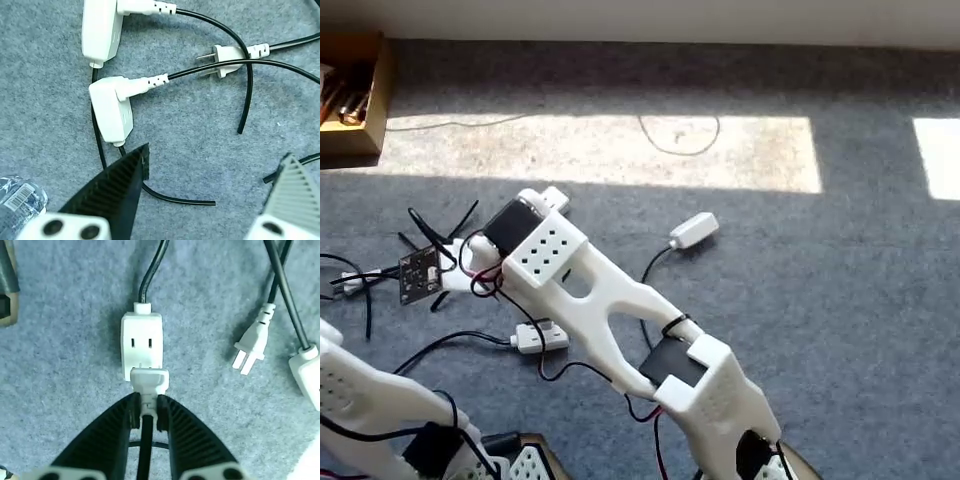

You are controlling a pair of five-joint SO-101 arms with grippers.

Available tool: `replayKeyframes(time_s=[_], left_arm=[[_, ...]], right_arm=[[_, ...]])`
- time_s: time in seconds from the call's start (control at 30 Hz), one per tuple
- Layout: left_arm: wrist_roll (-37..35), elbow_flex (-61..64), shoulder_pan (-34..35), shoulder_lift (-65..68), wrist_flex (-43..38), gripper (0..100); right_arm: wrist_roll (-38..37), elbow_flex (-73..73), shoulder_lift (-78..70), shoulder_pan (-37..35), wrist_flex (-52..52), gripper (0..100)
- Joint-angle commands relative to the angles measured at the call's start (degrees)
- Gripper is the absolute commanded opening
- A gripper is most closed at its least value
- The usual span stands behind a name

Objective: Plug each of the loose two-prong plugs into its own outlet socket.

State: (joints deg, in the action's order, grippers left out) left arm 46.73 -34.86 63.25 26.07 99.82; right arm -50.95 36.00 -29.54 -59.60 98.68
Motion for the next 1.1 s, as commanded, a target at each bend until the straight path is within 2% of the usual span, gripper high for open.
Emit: replayKeyframes(time_s=[0.0,0.77,1.07], left_arm=[[0.3,-2.0,0.5,-0.5,0.6,39],[0.3,-1.9,0.2,-0.5,0.6,39],[0.3,-1.9,0.2,-0.5,0.6,39]], right_arm=[[0.7,-1.3,1.1,-0.6,2.3,0.6],[0.5,-2.2,0.5,2.6,0.8,0.6],[0.8,-1.7,-6.7,2.8,-1.8,0.7]])
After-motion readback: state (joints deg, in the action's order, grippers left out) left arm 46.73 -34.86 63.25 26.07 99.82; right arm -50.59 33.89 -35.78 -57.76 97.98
